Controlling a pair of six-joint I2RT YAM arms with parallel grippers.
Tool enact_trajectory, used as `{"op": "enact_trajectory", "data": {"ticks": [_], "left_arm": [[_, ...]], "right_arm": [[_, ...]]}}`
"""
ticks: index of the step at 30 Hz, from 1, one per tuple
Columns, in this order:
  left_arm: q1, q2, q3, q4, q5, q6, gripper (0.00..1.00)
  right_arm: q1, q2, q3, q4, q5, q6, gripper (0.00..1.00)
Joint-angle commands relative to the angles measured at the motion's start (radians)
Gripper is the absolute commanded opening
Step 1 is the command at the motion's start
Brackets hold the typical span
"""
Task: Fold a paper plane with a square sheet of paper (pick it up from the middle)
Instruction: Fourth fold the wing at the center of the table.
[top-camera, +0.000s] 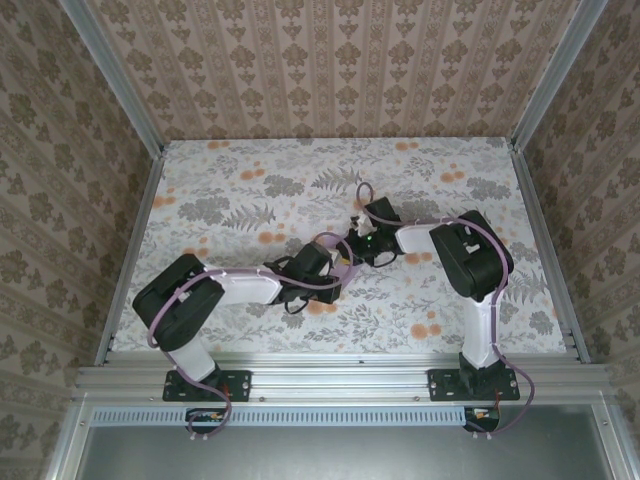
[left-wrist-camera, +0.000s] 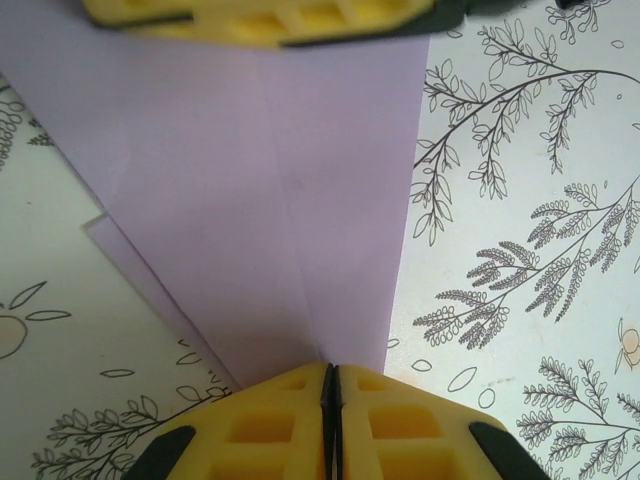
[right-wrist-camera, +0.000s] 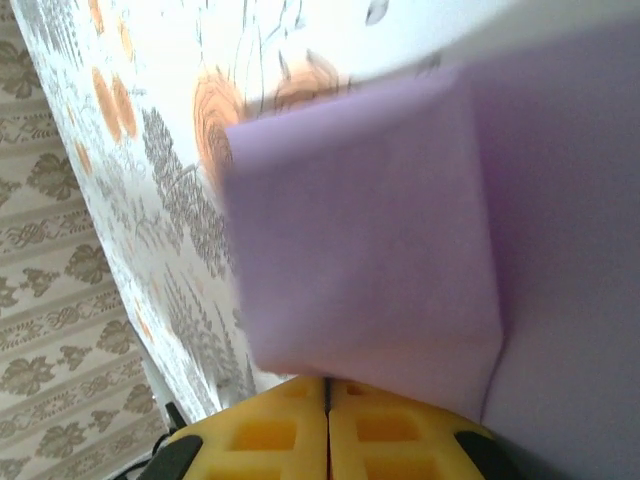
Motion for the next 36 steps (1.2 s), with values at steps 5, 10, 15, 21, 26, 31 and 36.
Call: {"op": "enact_trajectory", "data": {"ticks": [5,10,15,21,26,31,36], "left_arm": [[-0.018,0.0,-0.102,-0.223,-0.026,0.005,0.12],[-0.02,-0.017,-0.125,-0.227,-0.024,-0.002,0.11],[-0.023,-0.033,-0.15,-0.223,-0.023,-0.01,0.12],[-0.023,-0.039,-0.161,-0.219,-0.018,-0.011,0.11],[-0.022,-0.041,-0.168,-0.216,-0.015,-0.014,0.12],[-0.023,-0.048,-0.163,-0.221,-0.009,-0.014,0.12],[-0.023,-0.069,-0.157,-0.224,-0.006,-0.018,0.12]], "right_arm": [[-0.053,0.09,0.128,-0.127,0.174,-0.084,0.1],[-0.072,0.125,0.192,-0.167,0.195,-0.106,0.1],[-0.092,0.147,0.238,-0.184,0.199,-0.107,0.1],[-0.111,0.184,0.318,-0.223,0.209,-0.119,0.1],[-0.129,0.207,0.367,-0.241,0.211,-0.122,0.1],[-0.146,0.233,0.43,-0.283,0.223,-0.143,0.1],[-0.157,0.219,0.472,-0.301,0.207,-0.159,0.1]]}}
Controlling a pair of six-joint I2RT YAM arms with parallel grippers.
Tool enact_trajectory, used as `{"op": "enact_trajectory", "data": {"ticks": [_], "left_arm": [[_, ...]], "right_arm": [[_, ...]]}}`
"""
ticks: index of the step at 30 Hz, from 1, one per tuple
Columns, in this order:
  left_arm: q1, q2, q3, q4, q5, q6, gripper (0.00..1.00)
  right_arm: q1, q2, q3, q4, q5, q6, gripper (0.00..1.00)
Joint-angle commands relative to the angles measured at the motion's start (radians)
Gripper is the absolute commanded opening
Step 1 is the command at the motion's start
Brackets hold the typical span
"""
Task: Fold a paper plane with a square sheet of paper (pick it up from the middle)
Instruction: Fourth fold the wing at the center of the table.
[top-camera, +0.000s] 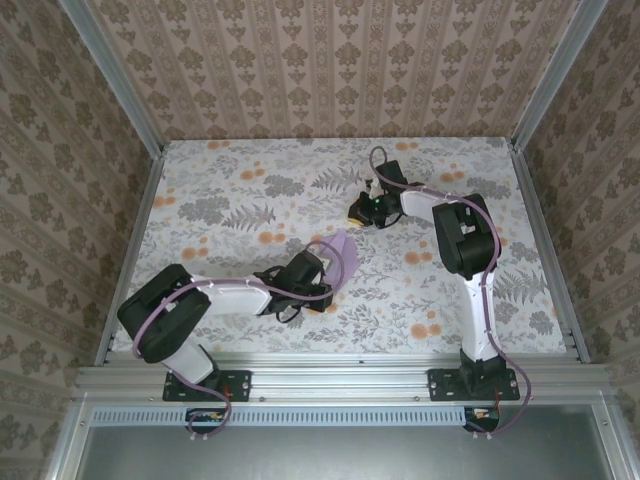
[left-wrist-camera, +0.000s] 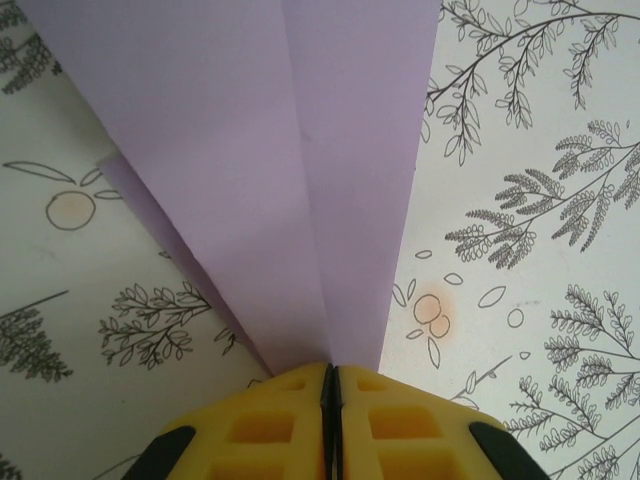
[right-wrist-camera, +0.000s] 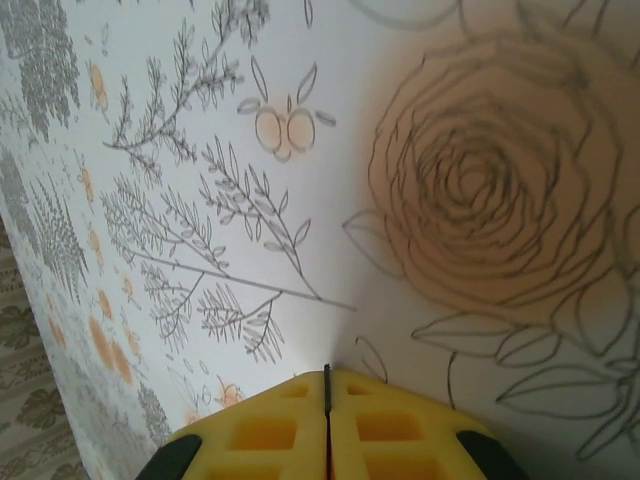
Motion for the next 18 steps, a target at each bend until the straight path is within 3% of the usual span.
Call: {"op": "enact_trajectory", "data": {"ticks": [1,5,11,18], "left_arm": [[-0.013,0.022,-0.05,-0.234,0.019,-0.012,0.12],[-0.014,0.007,-0.013,-0.256,0.023,-0.005,0.13],[-0.013,-0.041,0.065,-0.287,0.03,-0.004,0.16],[0.003,-0.107,0.111,-0.32,0.024,0.003,0.18]], "right_arm": [[-0.018,-0.004,0.03,-0.041,0.052,-0.033,0.11],[-0.017,-0.08,-0.031,-0.032,-0.01,-0.05,0.16],[-0.001,-0.28,-0.298,0.091,-0.09,-0.027,0.26],[0.069,-0.401,-0.475,0.146,-0.14,-0.002,0.35]]}}
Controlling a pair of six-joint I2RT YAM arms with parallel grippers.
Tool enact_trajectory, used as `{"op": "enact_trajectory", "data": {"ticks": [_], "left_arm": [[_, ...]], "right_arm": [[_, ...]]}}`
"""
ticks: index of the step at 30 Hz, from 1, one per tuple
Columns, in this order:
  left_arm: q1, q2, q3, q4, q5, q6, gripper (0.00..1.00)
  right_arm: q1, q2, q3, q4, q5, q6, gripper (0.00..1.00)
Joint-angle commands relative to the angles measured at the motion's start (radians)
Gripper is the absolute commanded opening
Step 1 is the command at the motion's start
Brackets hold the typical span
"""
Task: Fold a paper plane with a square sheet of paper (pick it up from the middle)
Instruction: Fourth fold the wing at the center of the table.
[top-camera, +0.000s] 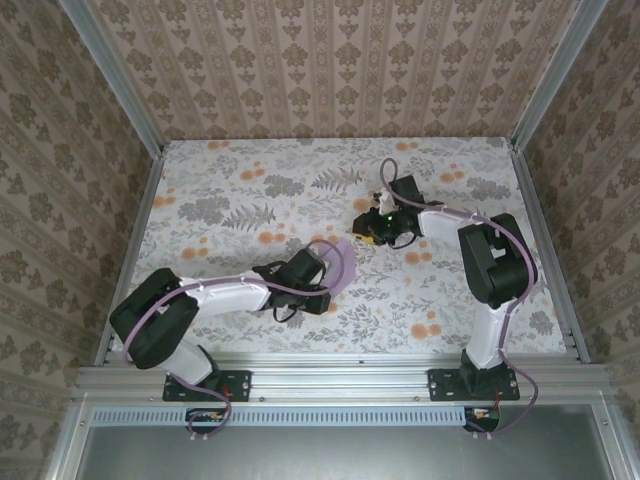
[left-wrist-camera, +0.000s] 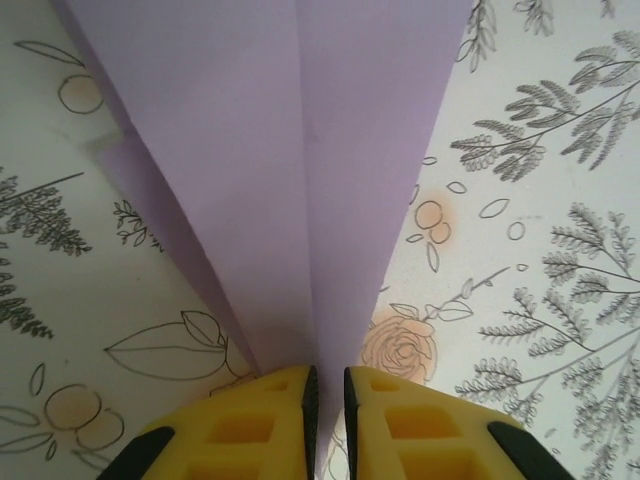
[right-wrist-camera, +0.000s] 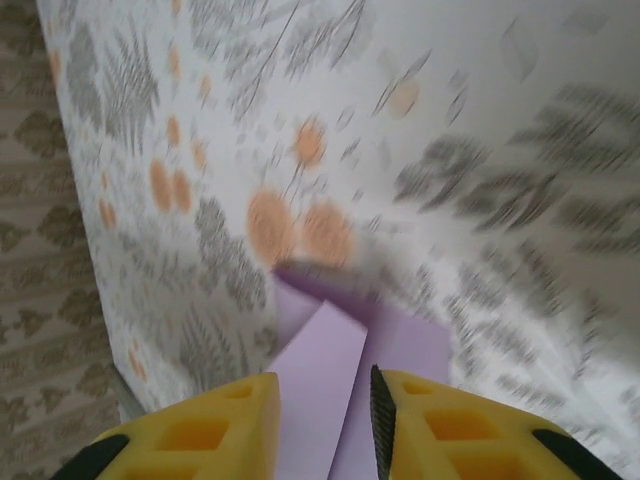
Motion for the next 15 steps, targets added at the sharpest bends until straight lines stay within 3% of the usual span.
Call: {"op": "enact_trajectory", "data": {"ticks": [1,15], "left_arm": [[0.014,-0.058,0.028,-0.056,0.004,0.002,0.19],[0.123,-0.06,0.008,0.041,0.071,0.026,0.28]], "right_arm": [[0.046,-0.044,-0.063,0.04,-0.041,0.017,0.36],[0.136,-0.002,-0.111,0.059,0.028,0.048,0.42]]}}
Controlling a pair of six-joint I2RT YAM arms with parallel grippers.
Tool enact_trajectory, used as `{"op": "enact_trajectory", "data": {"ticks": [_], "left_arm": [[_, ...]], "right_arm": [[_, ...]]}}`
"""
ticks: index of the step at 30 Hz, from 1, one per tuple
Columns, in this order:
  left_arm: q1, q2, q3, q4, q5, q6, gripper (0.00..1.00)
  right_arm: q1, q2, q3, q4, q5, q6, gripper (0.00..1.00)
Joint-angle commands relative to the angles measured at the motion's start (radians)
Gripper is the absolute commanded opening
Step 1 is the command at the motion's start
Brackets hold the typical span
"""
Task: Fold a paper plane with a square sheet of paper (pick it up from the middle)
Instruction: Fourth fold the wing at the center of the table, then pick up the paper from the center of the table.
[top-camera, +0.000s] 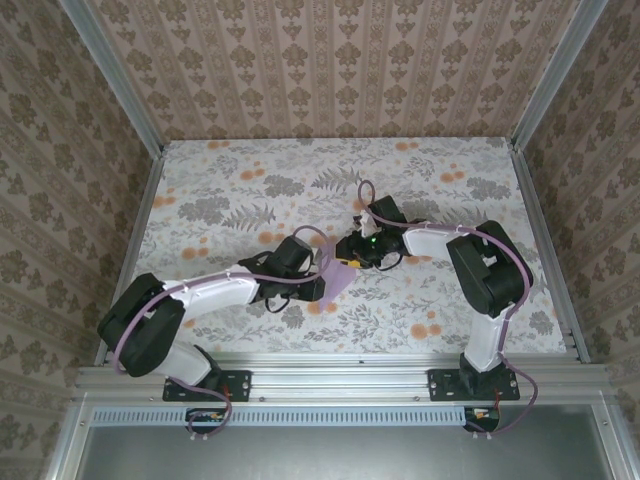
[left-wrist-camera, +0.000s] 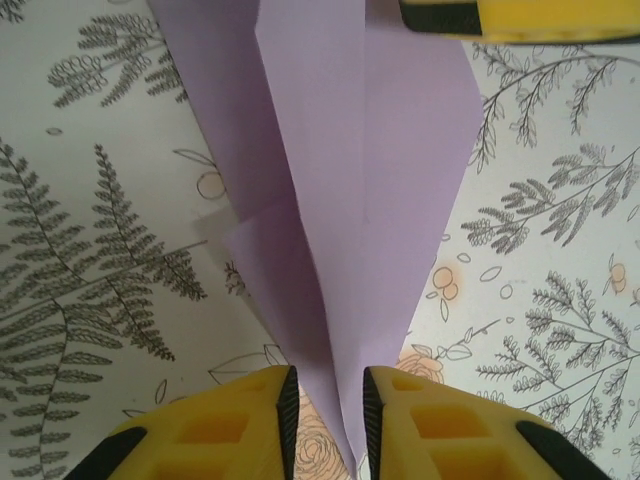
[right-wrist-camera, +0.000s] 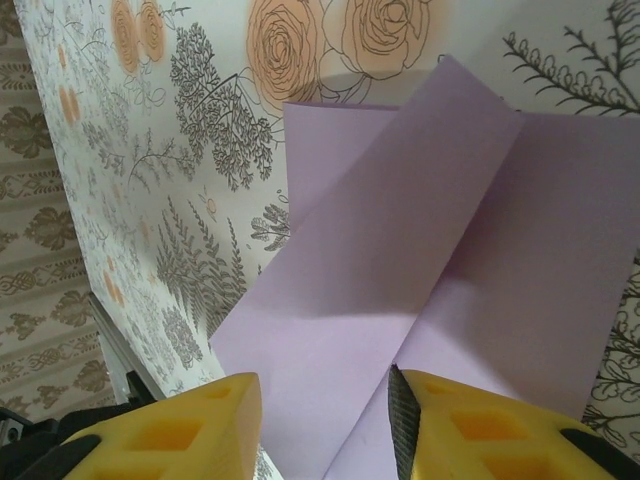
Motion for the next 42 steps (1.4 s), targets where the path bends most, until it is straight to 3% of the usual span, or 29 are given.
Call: {"op": "enact_trajectory", "data": {"ticks": [1,6,15,26,42], "left_arm": [[0.025,0.003,0.001,0.056,0.046,0.021,0.29],[0.043,0.046,0.018,0.093,0.08,0.025,0.34],[0.071,0.128,0.046,0.104,0.108,0.048,0.34],[0.085,0.151,0.047,0.126,0.138,0.048,0.15],[0.12,0.084,-0.046,0.225,0.185,-0.024,0.09]], "right_arm": [[0.003,0.023,-0.009,0.007,0.026,0.007,0.42],[0.003,0.024,-0.009,-0.011,0.045,-0.002,0.43],[0.01,0.035,-0.011,0.021,0.029,0.022,0.43],[0.022,0.035,-0.039,0.045,0.027,0.042,0.44],[0.04,0.04,-0.023,0.094,0.006,0.084,0.45]]}}
